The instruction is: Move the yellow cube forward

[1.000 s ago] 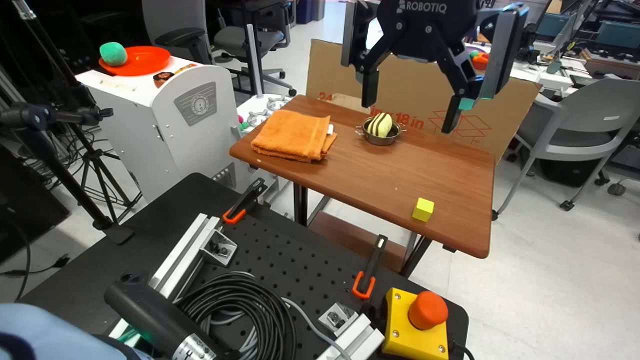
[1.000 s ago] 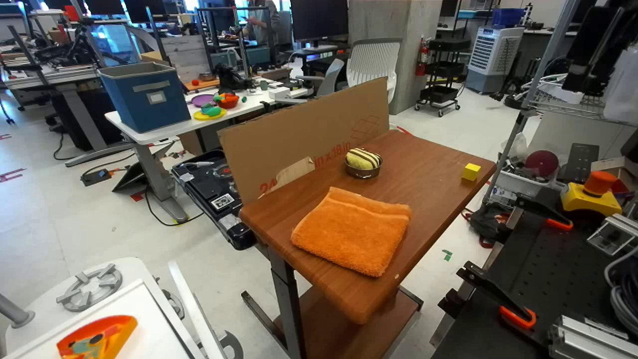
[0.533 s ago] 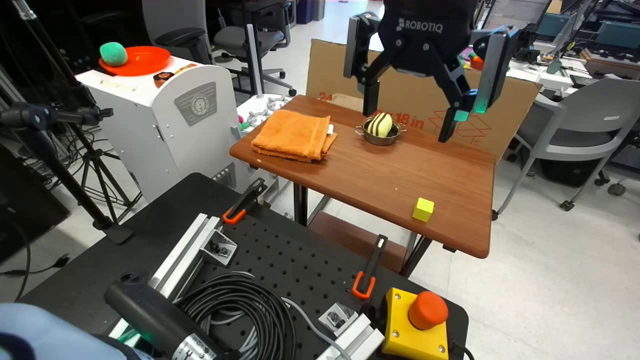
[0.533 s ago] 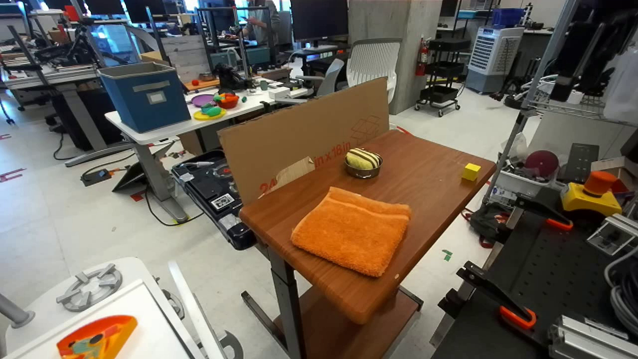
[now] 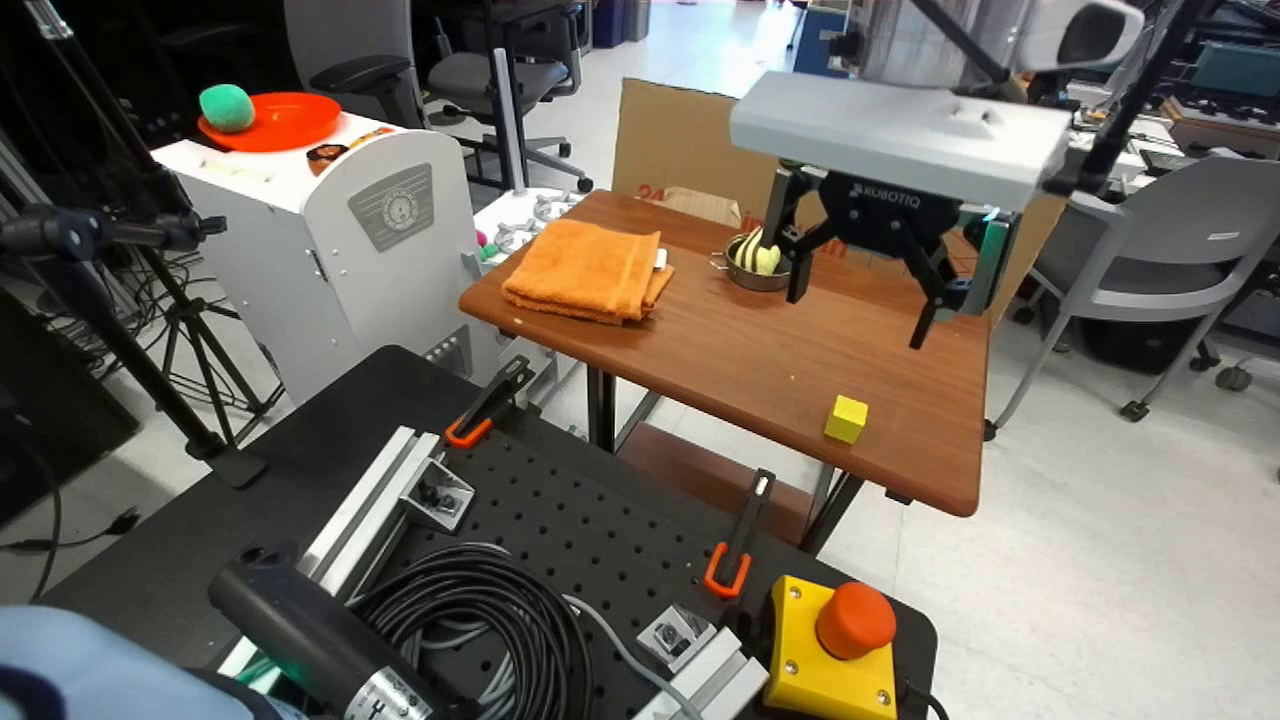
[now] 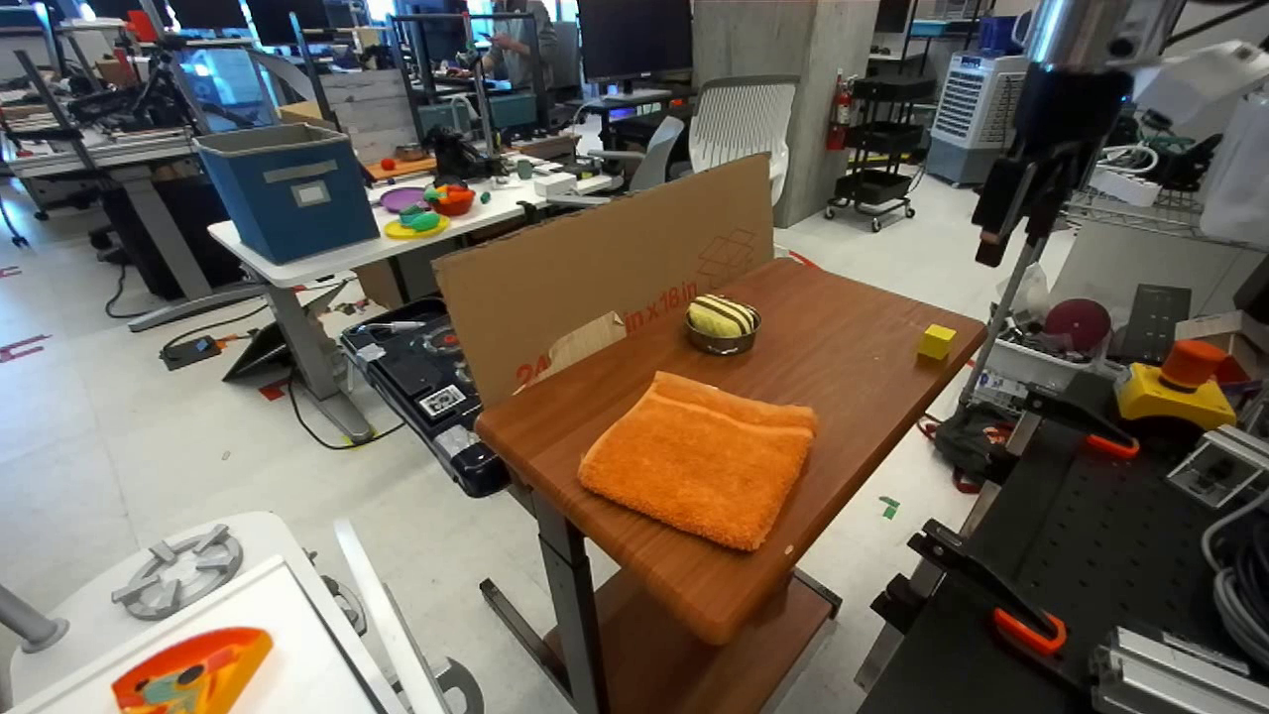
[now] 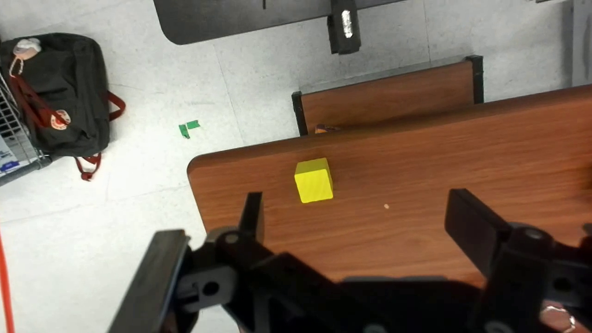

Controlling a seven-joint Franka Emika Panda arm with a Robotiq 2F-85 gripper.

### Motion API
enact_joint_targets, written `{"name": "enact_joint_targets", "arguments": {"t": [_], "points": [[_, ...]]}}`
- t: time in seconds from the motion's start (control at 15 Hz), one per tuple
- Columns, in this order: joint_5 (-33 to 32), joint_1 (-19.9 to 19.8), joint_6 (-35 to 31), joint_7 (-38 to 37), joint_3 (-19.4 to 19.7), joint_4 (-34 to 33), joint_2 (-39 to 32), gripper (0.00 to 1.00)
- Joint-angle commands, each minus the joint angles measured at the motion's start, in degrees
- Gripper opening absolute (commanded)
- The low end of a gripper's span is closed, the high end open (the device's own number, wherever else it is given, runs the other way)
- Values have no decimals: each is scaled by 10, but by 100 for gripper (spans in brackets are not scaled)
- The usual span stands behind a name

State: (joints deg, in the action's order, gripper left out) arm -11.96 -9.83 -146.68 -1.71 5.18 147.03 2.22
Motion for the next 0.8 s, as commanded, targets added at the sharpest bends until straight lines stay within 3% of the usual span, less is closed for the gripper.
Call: {"name": "enact_joint_targets", "arguments": {"t": [0.0,0.73], "points": [[31,2,-35,77,17,-71,-118,100],[67,-30,-6,207,-9,-211,-307,100]]}}
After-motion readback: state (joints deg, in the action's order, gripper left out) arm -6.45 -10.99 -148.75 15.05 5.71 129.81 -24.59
